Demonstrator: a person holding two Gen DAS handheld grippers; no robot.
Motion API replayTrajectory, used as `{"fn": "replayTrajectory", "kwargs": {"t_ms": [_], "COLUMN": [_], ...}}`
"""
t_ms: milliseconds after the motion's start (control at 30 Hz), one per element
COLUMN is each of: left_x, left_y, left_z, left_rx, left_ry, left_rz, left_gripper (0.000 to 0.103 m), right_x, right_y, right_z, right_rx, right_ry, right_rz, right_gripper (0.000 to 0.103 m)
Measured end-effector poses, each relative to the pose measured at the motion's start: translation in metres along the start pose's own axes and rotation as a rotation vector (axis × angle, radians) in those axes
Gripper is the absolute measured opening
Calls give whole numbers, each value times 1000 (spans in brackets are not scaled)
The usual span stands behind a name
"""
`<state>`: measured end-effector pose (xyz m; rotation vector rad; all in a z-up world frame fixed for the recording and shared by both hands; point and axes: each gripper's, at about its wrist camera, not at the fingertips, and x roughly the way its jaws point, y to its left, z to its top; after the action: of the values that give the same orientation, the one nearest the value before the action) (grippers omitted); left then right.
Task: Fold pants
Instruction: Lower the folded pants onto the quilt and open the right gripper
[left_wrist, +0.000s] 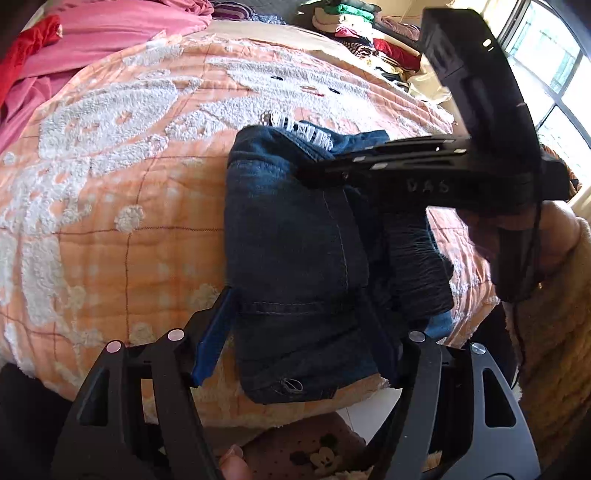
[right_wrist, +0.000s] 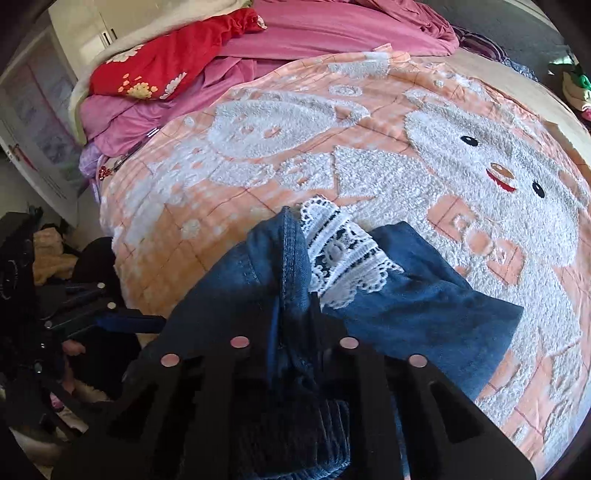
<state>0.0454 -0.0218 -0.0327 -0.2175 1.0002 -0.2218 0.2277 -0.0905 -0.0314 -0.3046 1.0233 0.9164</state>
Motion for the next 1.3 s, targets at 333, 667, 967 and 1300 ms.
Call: {"fn": "replayTrajectory", "kwargs": {"t_ms": [333, 667, 967, 1300], "left_x": [2, 6, -5, -23], "left_y": [2, -2, -3, -1], "left_z": [-13, -20, -19, -20], "left_rx": [-9, -2, -2, 3], "left_ry": [11, 29, 14, -15], "left_rz": [-9, -14, -14, -1], "left_gripper": [62, 63, 63, 64], "right_x": [13, 21, -36, -88], "right_y": [0, -6, -6, 19], "right_z": [17, 15, 4, -20], "right_rx": [-56, -23, 88, 92], "right_ry": [26, 24, -131, -258], "right_rz": [-159, -194, -128, -124], "right_gripper": [4, 5, 34, 56]}}
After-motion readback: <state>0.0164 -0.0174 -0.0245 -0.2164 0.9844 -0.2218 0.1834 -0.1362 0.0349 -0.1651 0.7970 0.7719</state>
